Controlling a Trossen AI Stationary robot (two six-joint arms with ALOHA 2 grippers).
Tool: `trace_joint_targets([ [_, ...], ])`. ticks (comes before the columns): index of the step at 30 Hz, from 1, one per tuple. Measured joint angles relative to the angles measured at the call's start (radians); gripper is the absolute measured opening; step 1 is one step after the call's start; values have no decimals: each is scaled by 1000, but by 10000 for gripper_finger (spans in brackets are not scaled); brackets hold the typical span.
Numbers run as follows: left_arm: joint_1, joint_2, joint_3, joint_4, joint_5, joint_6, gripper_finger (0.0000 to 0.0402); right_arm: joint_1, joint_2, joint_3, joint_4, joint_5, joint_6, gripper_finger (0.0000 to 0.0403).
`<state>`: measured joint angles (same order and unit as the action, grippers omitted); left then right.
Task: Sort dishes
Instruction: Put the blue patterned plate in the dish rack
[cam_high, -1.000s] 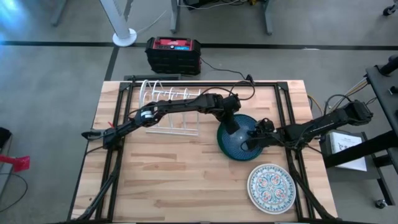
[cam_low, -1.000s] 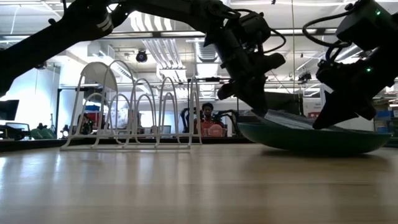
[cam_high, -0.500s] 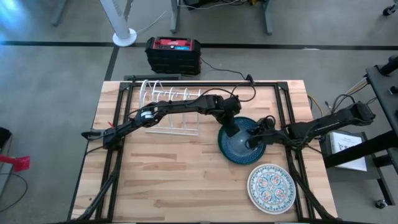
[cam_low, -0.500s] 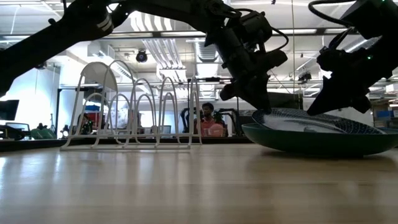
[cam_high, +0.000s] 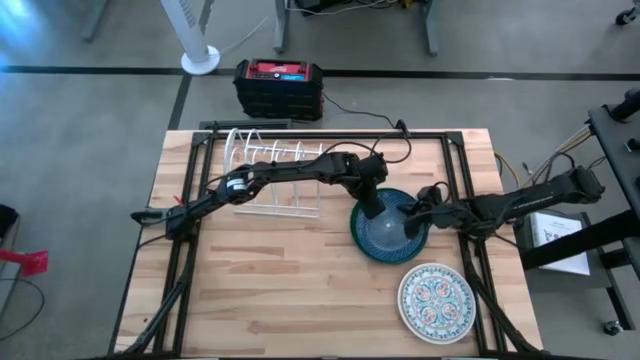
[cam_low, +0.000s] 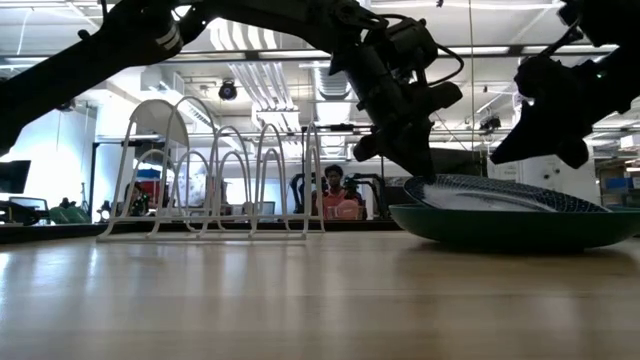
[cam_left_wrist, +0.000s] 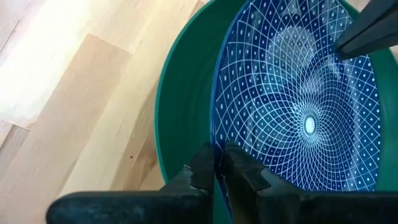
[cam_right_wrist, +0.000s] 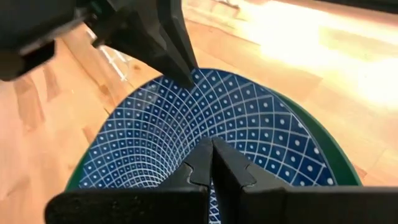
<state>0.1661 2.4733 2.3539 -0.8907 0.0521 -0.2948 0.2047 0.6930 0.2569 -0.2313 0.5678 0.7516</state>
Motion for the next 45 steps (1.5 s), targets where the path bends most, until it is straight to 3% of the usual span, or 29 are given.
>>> trace_joint_targets([
  [21, -5, 0, 0, 5, 14, 1, 11, 0, -163, 0, -138, 1, 14, 10],
  [27, -5, 0, 0, 7, 16, -1, 10, 0, -170, 1, -209, -26, 55, 49],
  [33, -7, 0, 1, 8, 27, -1, 9, 0, -167, 72, -478, -21, 167, 113],
  [39, -10, 0, 2, 13, 41, 15, 9, 0, -176, 103, -500, -69, 131, 169],
  [45, -14, 0, 2, 25, 39, 35, 9, 0, -176, 92, -529, -90, 163, 198],
])
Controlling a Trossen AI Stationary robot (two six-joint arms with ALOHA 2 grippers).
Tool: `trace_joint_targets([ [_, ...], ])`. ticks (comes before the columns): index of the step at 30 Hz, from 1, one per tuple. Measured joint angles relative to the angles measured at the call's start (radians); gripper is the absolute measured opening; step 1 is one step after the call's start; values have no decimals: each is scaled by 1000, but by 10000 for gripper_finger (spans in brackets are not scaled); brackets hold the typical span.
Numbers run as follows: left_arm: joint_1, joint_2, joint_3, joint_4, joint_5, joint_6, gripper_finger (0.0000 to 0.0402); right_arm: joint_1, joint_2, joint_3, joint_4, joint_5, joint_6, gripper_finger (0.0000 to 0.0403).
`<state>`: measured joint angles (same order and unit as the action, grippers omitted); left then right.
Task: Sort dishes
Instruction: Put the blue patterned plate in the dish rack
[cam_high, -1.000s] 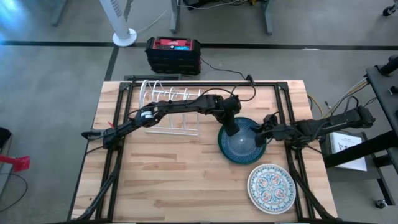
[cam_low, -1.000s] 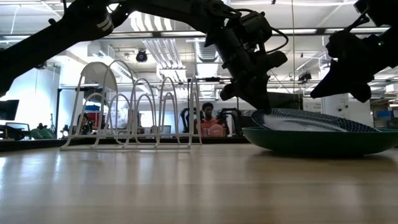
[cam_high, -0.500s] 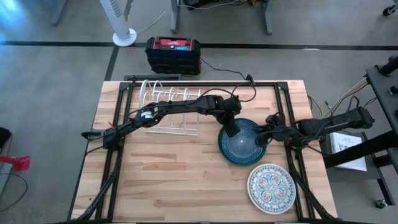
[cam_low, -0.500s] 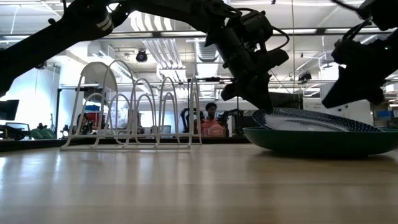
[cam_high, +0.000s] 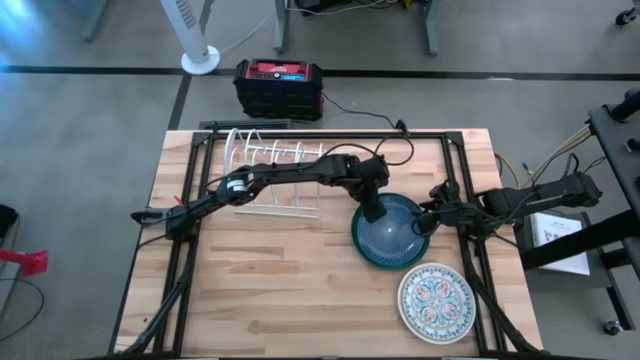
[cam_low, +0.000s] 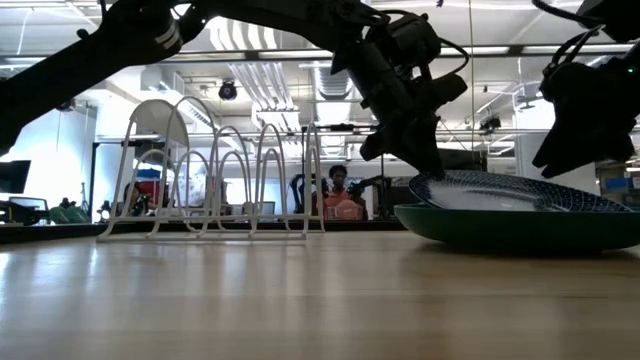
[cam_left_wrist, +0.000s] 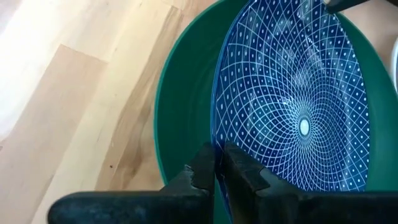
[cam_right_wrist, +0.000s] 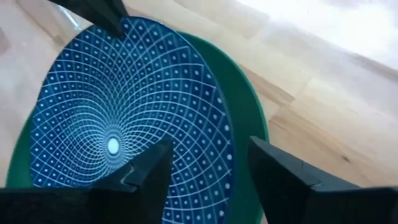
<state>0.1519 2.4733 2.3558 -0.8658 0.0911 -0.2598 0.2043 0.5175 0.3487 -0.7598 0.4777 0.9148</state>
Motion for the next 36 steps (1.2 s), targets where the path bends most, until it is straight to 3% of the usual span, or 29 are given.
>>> trace_joint_targets([
  [10, -10, 0, 0, 4, -2, 18, 9, 0, 0, -30, 32, -37, 1, 214],
  [28, -25, -19, 0, 37, -3, 52, 8, 0, 0, -58, 95, -97, -47, 183],
  [36, -36, -21, 0, 66, -13, 96, 8, 0, 0, -58, 171, -94, -150, 156],
])
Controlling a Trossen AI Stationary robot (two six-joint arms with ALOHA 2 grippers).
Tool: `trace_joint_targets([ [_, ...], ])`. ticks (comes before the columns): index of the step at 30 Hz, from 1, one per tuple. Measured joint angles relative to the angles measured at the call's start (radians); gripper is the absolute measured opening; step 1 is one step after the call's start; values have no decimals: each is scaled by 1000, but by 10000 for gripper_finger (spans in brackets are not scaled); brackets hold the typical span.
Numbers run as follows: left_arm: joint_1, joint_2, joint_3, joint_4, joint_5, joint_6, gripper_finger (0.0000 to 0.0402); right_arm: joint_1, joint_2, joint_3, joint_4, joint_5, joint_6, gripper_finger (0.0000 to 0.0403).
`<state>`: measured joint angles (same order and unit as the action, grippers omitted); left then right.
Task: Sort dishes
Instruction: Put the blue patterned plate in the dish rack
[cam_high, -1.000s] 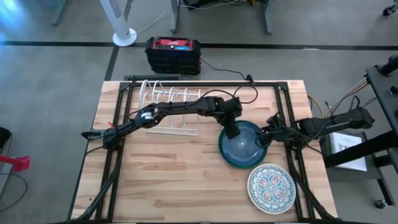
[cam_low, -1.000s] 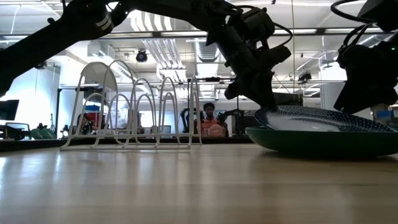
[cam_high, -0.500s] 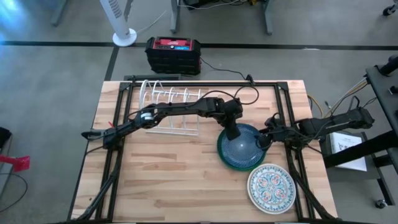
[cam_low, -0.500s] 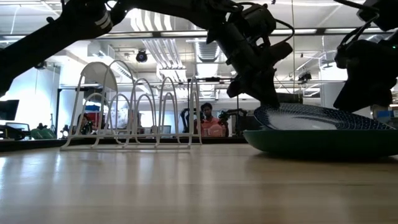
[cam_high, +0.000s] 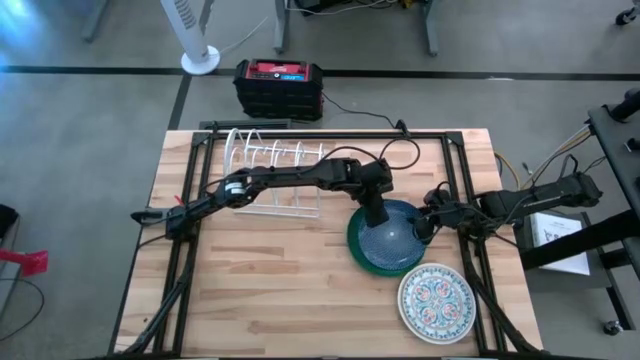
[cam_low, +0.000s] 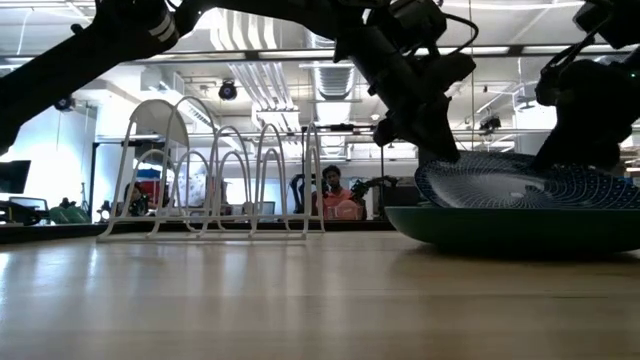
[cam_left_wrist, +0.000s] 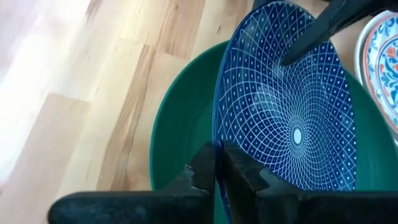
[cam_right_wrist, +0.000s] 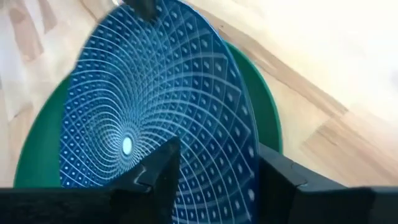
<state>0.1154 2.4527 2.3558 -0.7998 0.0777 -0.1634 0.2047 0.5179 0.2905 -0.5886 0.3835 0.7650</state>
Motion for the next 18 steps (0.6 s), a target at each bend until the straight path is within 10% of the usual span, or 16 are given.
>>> trace_joint_targets([
  [9, -2, 0, 0, -8, -35, 5, 8, 0, -3, 1, 38, -8, -24, 17],
  [18, 5, -28, 0, -17, -41, 5, 27, 0, -28, 15, 34, 1, -67, 6],
])
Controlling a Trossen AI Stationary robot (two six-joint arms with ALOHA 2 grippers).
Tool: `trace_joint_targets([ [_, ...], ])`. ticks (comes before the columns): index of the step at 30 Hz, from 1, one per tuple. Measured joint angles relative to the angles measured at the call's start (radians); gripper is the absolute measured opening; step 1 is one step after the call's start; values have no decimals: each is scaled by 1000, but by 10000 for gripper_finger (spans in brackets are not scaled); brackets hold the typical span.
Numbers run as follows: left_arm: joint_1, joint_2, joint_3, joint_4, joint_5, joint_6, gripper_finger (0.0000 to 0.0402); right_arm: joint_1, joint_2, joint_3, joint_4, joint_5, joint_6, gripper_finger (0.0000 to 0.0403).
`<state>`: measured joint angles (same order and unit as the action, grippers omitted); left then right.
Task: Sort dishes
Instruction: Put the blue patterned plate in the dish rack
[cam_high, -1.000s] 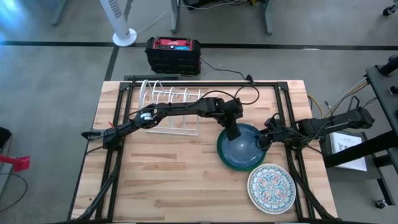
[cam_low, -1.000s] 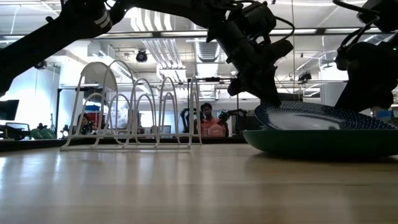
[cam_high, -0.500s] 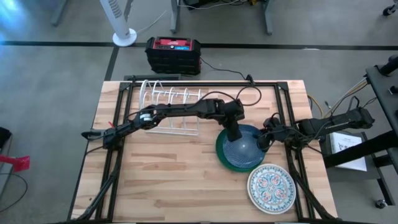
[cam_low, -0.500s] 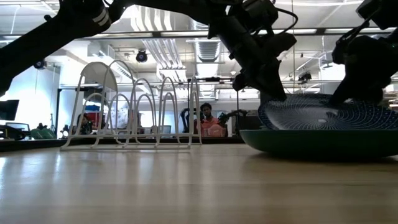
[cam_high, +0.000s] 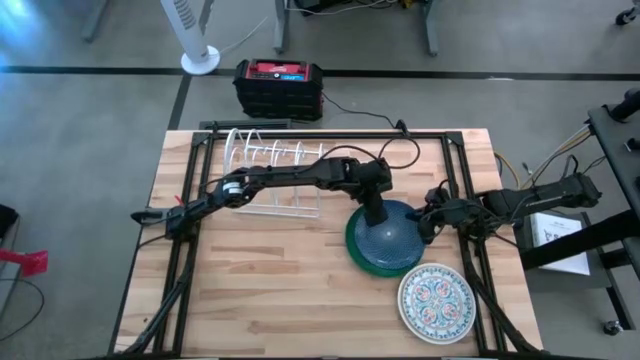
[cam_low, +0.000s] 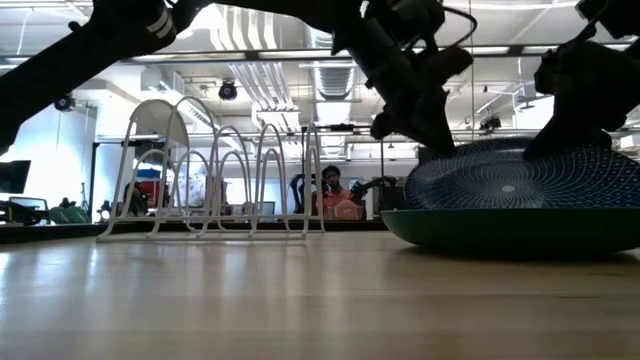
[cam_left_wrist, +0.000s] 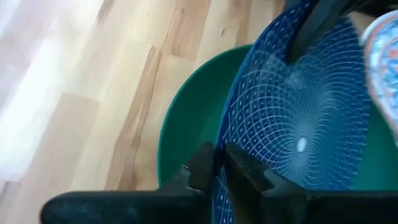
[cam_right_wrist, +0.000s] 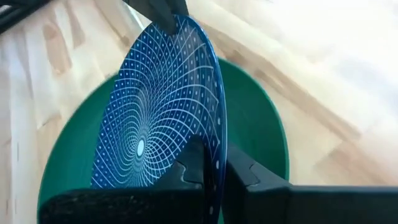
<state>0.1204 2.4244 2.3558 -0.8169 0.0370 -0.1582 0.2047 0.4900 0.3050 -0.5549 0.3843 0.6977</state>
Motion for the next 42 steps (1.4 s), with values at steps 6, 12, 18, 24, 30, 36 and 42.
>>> trace_joint_targets([
  [6, 21, -38, 1, -6, 83, 60, 83, 1, 2, 17, 31, 3, -100, 2],
  [12, 31, -47, 1, -126, 229, 156, 155, 1, 2, 20, 33, 9, -120, 1],
  [18, 40, -50, 0, -170, 202, 210, 199, 1, 2, 20, 38, 10, -132, 0],
  [24, 44, -44, -10, -134, 345, 198, 206, 1, 2, 20, 44, 11, -147, 0],
  [30, 45, -43, -43, -100, 345, 165, 203, 1, 2, 19, 75, 14, -194, 0],
  [36, 45, -42, -106, -65, 347, 124, 202, 1, 2, 25, 79, 18, -209, 1],
  [42, 44, -41, -148, 28, 341, 85, 149, 1, 2, 32, 81, 22, -223, 1],
])
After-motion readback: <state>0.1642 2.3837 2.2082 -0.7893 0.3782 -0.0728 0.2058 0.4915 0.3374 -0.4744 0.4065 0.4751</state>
